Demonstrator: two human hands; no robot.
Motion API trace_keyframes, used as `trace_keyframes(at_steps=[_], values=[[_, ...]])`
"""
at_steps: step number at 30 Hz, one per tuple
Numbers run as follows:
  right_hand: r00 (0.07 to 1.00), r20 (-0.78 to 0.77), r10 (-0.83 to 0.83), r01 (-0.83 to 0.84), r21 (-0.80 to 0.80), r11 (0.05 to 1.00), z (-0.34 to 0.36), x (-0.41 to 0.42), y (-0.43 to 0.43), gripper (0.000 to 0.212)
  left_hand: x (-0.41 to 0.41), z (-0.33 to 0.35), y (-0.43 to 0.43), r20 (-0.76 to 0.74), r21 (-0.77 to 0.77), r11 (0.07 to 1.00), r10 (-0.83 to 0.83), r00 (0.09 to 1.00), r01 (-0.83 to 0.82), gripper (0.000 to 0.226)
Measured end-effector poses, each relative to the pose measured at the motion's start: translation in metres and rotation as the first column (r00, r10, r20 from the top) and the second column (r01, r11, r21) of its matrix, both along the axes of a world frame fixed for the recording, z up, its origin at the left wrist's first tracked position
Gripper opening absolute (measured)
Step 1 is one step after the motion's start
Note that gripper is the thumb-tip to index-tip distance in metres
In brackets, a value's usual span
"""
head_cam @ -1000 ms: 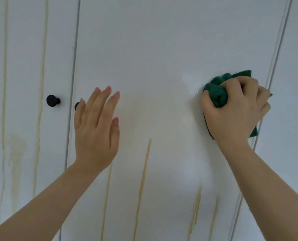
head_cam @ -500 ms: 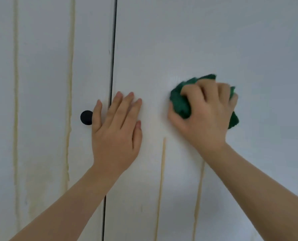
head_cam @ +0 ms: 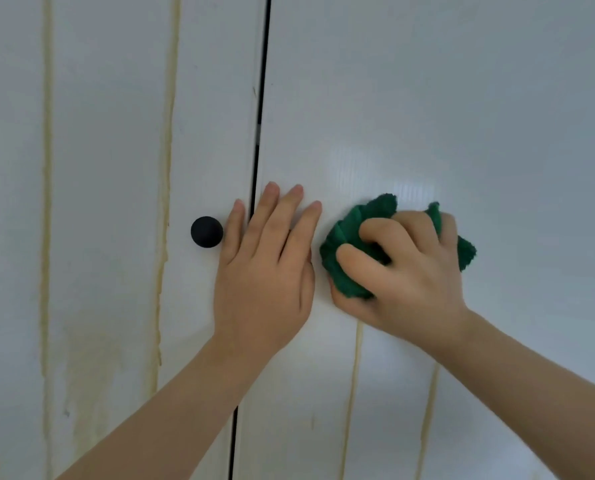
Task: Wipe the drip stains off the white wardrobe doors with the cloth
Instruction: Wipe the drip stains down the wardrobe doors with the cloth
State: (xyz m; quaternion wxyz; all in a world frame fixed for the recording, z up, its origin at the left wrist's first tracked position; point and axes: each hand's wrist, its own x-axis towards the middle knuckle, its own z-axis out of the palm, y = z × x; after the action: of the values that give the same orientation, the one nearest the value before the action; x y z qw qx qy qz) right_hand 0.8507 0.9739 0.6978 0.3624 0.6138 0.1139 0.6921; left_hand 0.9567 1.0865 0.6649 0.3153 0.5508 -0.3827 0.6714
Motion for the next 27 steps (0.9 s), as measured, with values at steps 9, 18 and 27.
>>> trace_keyframes(at_steps=[9, 18, 27], values=[[0.988, 0.154, -0.007, -0.032, 0.248, 0.968, 0.052, -0.006, -0.007, 0.017, 0.007, -0.003, 0.010, 0.025, 0.100, 0.995, -0.030, 0.999, 0.028, 0.041], [0.997, -0.023, -0.069, 0.070, 0.076, 0.995, 0.061, -0.034, -0.031, 0.017, 0.004, -0.005, 0.007, 0.022, 0.056, 0.995, -0.081, 0.996, 0.080, 0.037], [0.936, -0.327, -0.133, 0.028, -0.305, 0.952, 0.016, -0.032, -0.026, 0.016, 0.007, -0.005, 0.009, 0.022, 0.063, 0.994, -0.087, 0.996, 0.085, 0.039]])
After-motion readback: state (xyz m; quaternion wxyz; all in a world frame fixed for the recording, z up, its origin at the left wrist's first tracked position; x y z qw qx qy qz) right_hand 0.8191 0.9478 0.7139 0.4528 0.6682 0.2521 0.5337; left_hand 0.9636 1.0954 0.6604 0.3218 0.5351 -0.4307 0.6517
